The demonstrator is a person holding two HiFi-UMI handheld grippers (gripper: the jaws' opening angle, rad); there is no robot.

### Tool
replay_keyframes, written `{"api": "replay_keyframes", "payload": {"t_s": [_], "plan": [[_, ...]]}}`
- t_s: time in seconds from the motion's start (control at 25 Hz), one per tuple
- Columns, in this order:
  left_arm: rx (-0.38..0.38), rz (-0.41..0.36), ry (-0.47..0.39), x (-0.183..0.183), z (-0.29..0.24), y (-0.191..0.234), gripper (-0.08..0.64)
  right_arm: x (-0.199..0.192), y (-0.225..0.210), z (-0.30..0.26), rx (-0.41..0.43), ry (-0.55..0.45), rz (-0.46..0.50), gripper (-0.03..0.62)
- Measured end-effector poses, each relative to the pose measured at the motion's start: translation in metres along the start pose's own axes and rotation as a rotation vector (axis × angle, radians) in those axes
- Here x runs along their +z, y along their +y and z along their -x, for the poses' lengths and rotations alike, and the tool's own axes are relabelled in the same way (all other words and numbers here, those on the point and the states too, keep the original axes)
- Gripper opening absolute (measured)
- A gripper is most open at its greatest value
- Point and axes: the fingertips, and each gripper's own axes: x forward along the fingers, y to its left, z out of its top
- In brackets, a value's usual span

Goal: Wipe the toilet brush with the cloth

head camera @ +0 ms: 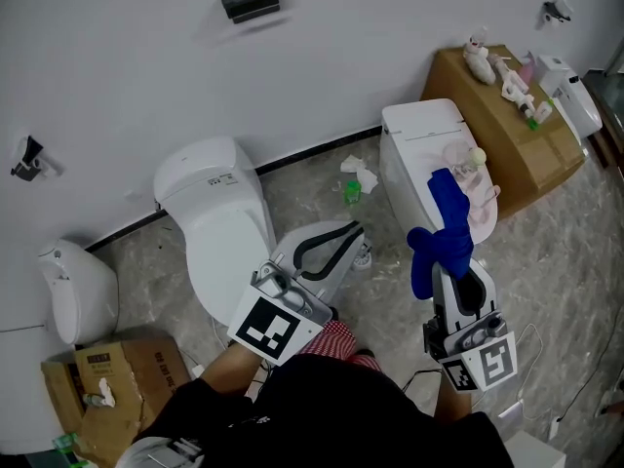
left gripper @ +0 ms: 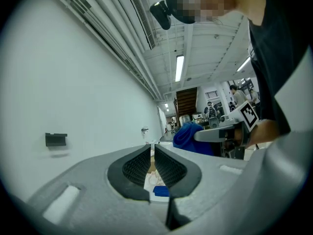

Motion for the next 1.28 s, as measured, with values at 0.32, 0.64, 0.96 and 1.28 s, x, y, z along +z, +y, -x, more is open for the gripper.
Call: {"api": "replay_keyframes", "payload": {"t_s": [0.32, 0.64, 0.96, 1.28], "plan": [[-0.041, -0.001, -0.021, -0.014, -0.003, 0.028, 0.008, -0.012, 0.009, -0.033, -0.011, 0.035, 0.014, 0.067], [-0.084, 0.027, -0.019, -0.034, 0.0, 0.053, 0.008, -0.027, 0.019, -0.057, -0.048, 0.06, -0.001, 0.067], [-0.101, 0.052, -0.011, -0.048, -0.004, 0.061, 0.008, -0.041, 0.019, -0.056, -0.093, 0.102, 0.001, 0.067], [-0.143, 0.082, 0.032, -0.071, -0.018, 0.045, 0.008, -0.057, 0.004, -0.046, -0.125, 0.131, 0.018, 0.067]]}}
